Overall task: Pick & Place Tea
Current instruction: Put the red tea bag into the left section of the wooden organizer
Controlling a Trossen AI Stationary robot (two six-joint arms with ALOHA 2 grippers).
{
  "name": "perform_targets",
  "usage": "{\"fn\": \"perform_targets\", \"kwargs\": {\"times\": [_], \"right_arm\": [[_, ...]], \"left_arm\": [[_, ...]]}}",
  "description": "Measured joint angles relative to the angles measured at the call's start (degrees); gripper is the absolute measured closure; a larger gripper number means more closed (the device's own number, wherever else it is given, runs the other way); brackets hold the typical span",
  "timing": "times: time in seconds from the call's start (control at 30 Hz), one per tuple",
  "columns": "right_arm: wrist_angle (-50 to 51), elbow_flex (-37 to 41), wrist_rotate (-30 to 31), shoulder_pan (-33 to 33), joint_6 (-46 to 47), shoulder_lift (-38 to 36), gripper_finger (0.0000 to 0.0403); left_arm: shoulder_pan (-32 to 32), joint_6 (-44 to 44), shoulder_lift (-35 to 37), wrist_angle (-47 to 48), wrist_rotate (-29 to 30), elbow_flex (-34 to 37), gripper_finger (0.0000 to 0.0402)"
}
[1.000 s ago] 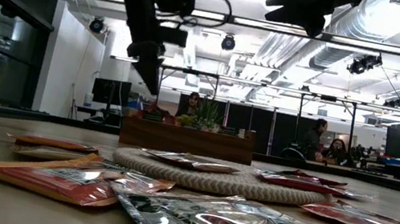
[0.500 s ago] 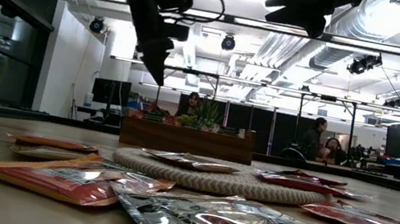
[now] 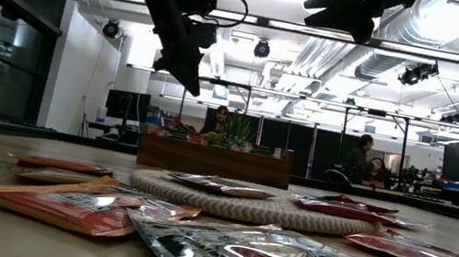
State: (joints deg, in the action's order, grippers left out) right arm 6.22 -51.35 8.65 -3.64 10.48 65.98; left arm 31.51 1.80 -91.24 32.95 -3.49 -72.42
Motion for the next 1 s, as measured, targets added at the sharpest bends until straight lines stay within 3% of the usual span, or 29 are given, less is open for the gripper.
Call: {"fn": "perform_targets", "kwargs": {"times": [0.4, 0.57, 0.8, 1.0], "right_arm": [[0.0, 0.0, 0.0, 0.0, 1.1, 0.0, 0.021], [0.0, 0.0, 0.0, 0.0, 2.1, 0.0, 0.021], [0.0, 0.0, 0.0, 0.0, 2.6, 0.0, 0.021], [0.0, 0.0, 0.4, 0.0, 2.6, 0.0, 0.021]], "left_arm": [[-0.6, 7.4, -5.3, 0.0, -3.2, 0.1, 0.0401], [-2.1, 14.9, -5.9, 0.2, 1.3, 0.1, 0.0401], [-2.1, 27.4, -5.9, 0.1, 2.3, 0.1, 0.0401], [-3.9, 32.6, -5.9, -0.3, 6.0, 0.1, 0.0401]]}}
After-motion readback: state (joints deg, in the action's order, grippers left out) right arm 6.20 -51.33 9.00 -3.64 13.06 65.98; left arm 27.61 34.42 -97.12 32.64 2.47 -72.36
